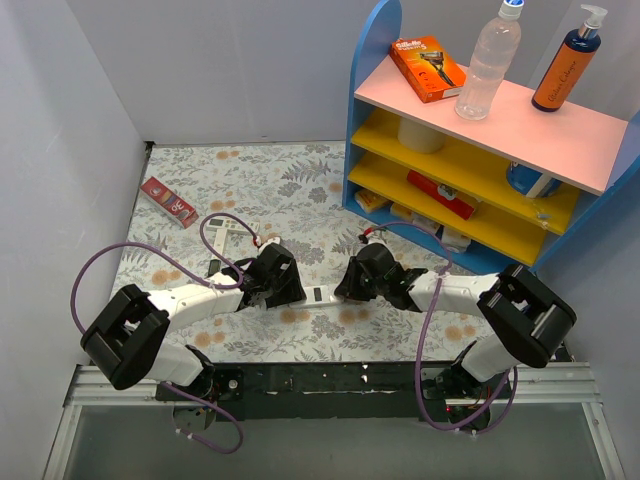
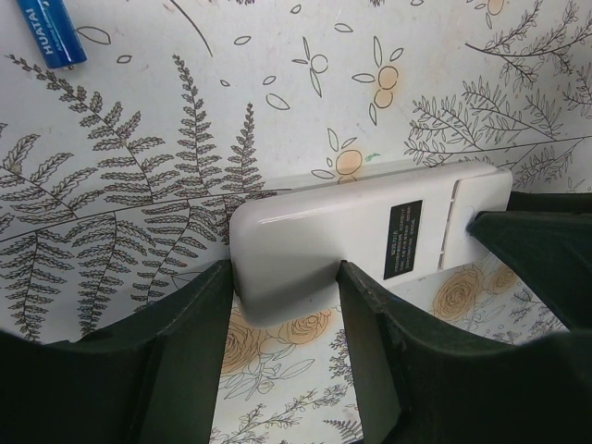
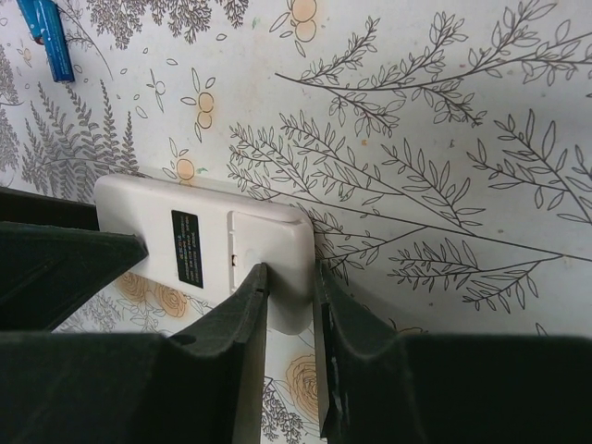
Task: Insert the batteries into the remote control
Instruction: Load the battery cover into the remote control.
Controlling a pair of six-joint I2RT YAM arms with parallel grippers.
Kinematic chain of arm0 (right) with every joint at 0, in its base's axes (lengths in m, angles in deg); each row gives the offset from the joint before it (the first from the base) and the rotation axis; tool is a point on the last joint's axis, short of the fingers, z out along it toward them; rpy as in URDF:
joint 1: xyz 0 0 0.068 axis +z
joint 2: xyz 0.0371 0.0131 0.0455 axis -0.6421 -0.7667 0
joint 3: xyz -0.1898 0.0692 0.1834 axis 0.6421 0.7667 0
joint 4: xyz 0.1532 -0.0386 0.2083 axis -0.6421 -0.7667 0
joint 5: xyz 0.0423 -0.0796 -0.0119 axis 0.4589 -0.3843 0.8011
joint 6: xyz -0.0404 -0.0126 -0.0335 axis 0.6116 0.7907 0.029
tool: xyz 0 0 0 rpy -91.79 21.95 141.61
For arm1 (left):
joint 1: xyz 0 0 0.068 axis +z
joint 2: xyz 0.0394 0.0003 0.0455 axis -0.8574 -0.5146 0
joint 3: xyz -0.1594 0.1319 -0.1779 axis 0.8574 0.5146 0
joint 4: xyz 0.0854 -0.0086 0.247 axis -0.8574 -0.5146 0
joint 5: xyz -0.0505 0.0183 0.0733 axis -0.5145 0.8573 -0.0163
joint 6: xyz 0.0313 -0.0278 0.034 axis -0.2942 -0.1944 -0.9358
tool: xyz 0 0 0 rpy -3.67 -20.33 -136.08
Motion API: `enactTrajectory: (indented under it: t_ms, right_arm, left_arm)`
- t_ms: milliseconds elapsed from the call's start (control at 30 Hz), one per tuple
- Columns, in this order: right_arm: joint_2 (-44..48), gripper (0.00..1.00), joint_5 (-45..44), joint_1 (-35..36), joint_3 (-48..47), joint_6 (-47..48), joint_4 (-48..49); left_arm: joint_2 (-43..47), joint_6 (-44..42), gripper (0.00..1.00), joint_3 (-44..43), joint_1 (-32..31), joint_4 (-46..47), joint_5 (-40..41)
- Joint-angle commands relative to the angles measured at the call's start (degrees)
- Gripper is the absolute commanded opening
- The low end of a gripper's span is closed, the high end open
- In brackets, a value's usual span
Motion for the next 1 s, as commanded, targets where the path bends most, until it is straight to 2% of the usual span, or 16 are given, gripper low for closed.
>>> enactTrajectory:
  t_ms: [0, 133, 167, 433, 533, 567, 600, 700, 800, 967]
  right_arm:
    - [-4.3, 0.29, -3.4, 2.6, 1.6, 4.0, -13.4]
    - [-4.4, 0.34, -6.1, 3.2, 0.5, 4.9, -15.8]
    - [-4.4, 0.43, -6.3, 3.3, 0.3, 4.9, -16.1]
    - [-4.4, 0.43, -9.8, 4.9, -1.3, 5.3, -19.1]
    - [-4.6, 0.35, -10.4, 5.6, -2.4, 5.7, -19.9]
    - [-4.7, 0.26, -10.4, 5.7, -2.7, 5.7, -19.7]
    - [-5.0, 0.22, -9.7, 5.8, -2.7, 5.7, -19.5]
    - [-5.9, 0.16, -8.4, 6.4, -3.0, 5.6, -18.8]
    - [-6.8, 0.04, -7.3, 6.9, -3.5, 5.6, -18.4]
    - [-8.8, 0.01, -3.5, 7.5, -4.1, 5.5, -15.8]
  left_arm:
    - [-2.4, -0.4, 0.49, 1.9, -0.8, -2.0, -2.7]
    - [-2.4, -0.6, 0.48, 1.9, -0.8, -2.0, -2.7]
    - [-2.4, -0.5, 0.48, 1.8, -0.8, -2.0, -2.7]
    - [-2.0, -0.4, 0.48, 2.2, -0.8, -2.0, -2.7]
    - [-2.0, -0.4, 0.48, 2.1, -0.8, -2.0, -2.7]
    - [-2.0, -0.4, 0.48, 2.2, -0.8, -2.0, -2.7]
    - [-2.0, -0.5, 0.48, 2.2, -0.8, -2.0, -2.7]
    - [-2.0, -0.6, 0.46, 2.3, -0.8, -1.7, -2.7]
    - [-2.1, -0.7, 0.45, 2.3, -0.8, -1.5, -4.7]
    - [-2.4, -1.4, 0.43, 2.4, -0.8, 0.2, -7.3]
